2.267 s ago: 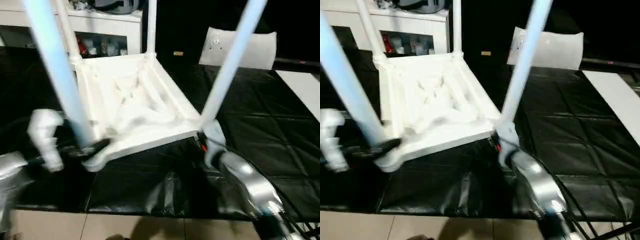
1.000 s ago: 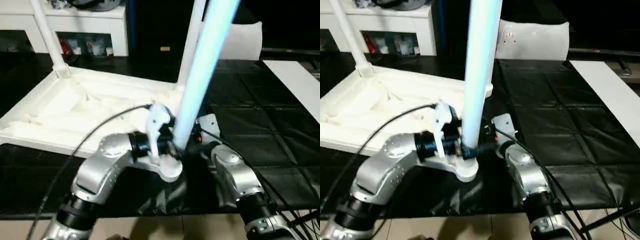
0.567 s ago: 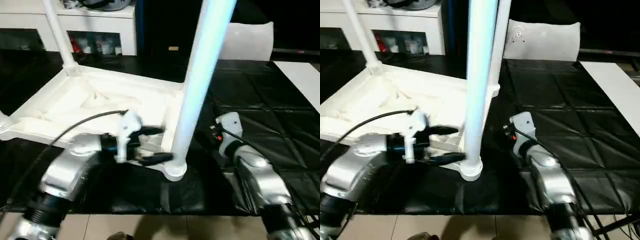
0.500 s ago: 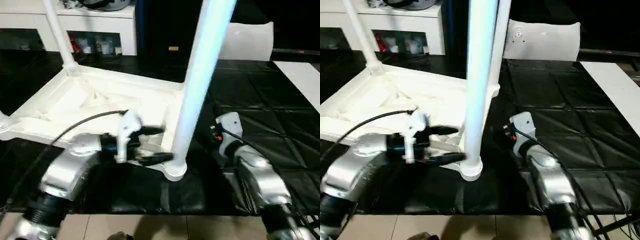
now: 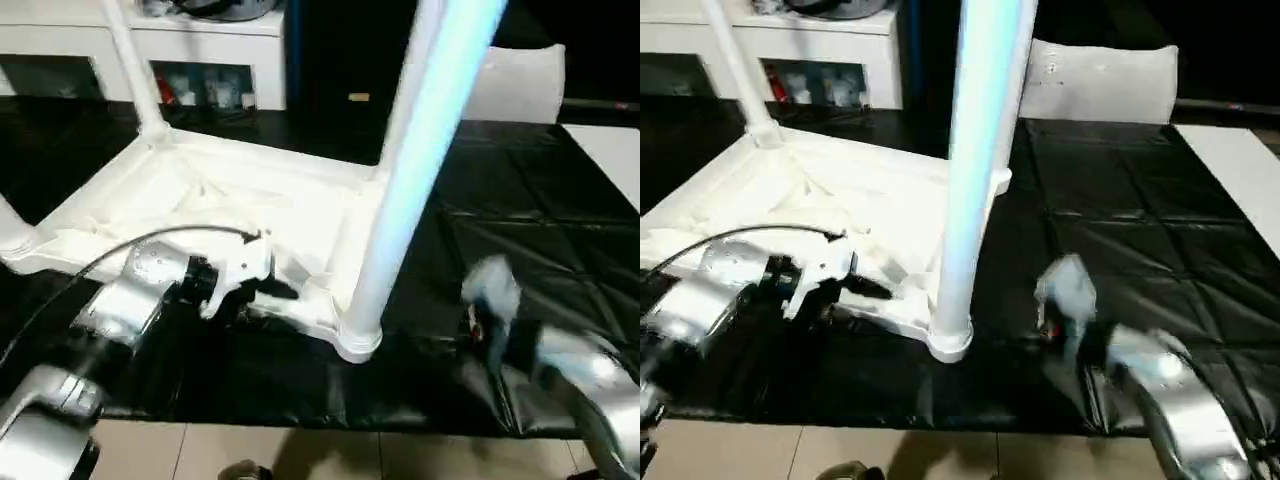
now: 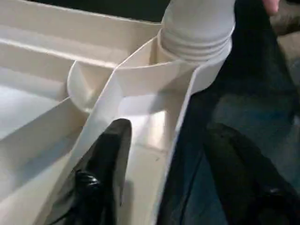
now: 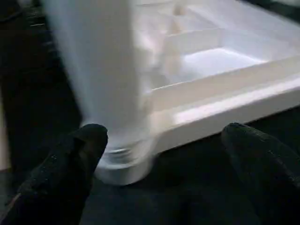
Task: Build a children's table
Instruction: Rotate table base, then rotate leg to tighten
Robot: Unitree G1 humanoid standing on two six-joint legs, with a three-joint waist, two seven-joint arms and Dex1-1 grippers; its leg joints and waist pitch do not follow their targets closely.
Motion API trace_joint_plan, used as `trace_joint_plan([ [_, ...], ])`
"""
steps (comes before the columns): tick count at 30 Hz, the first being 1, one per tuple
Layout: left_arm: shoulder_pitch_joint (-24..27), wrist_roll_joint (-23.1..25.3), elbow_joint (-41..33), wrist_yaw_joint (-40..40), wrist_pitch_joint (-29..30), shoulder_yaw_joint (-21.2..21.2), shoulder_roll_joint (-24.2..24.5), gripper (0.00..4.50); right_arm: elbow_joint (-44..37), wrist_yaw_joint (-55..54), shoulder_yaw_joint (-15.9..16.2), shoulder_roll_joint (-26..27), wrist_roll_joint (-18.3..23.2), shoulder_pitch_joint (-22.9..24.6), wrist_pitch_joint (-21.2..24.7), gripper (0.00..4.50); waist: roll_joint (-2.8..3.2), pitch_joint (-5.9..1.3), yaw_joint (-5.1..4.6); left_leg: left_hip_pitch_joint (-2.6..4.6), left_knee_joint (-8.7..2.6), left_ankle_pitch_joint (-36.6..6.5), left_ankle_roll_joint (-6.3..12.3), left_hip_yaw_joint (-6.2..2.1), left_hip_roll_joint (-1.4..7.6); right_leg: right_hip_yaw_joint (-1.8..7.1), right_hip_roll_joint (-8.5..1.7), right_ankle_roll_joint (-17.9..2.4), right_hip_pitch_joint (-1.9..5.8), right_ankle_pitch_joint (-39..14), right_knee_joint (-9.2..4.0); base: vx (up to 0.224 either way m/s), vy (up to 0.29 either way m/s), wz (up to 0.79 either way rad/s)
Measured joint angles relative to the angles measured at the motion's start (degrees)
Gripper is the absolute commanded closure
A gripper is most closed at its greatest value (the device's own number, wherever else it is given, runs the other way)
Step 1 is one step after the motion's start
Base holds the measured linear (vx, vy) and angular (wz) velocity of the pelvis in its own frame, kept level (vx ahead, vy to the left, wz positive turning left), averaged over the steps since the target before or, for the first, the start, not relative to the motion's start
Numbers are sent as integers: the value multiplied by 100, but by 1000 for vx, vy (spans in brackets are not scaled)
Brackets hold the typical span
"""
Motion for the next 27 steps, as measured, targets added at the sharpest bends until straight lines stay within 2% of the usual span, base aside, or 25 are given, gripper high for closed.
trace_joint_plan([
  [1,-49,55,113,-39,-101,-24,-44,217,-87,16,0,-34,15,38,25,0,0,0,-1,0,0,0,0,0,-1,0,-1,0,0,0,0,0,0,0],
  [3,-119,102,319,-95,-238,-92,-117,220,-158,70,-3,-81,48,55,57,0,0,0,-2,0,1,0,0,0,-1,0,-2,0,1,0,-1,0,0,0],
  [11,-496,360,1145,-216,-728,-225,-403,298,-283,191,12,-181,83,108,150,0,0,0,1,-2,1,0,1,0,0,-2,-2,-1,0,0,0,0,0,0],
  [15,-543,421,1432,-277,-882,-225,-495,310,-301,234,71,-216,104,145,165,0,0,-1,7,-2,1,0,1,0,0,-2,-2,-1,0,0,0,0,0,0],
  [17,-573,431,1598,-324,-983,-224,-537,340,-301,250,135,-218,103,177,165,0,0,0,13,-2,1,1,1,0,0,-2,-2,-1,1,1,0,0,0,0],
  [19,-655,465,1758,-358,-1043,-224,-553,346,-299,262,155,-218,100,193,157,0,0,-1,19,-2,2,1,2,0,0,-2,-2,-3,1,2,0,0,0,0],
  [22,-720,480,1889,-403,-1118,-223,-587,383,-296,270,158,-218,98,211,138,0,0,-1,29,-1,3,1,1,0,0,-2,-3,-3,3,2,0,0,0,0],
  [25,-721,475,1901,-513,-1094,-200,-631,392,-295,278,159,-218,94,212,113,0,0,-1,42,-1,3,1,2,0,0,-2,-3,-4,3,2,0,0,0,0],
  [27,-721,472,1902,-577,-1017,-160,-649,427,-293,286,169,-218,92,212,105,0,0,-1,45,-2,3,0,2,0,0,-2,-3,-4,2,2,0,0,0,0],
])
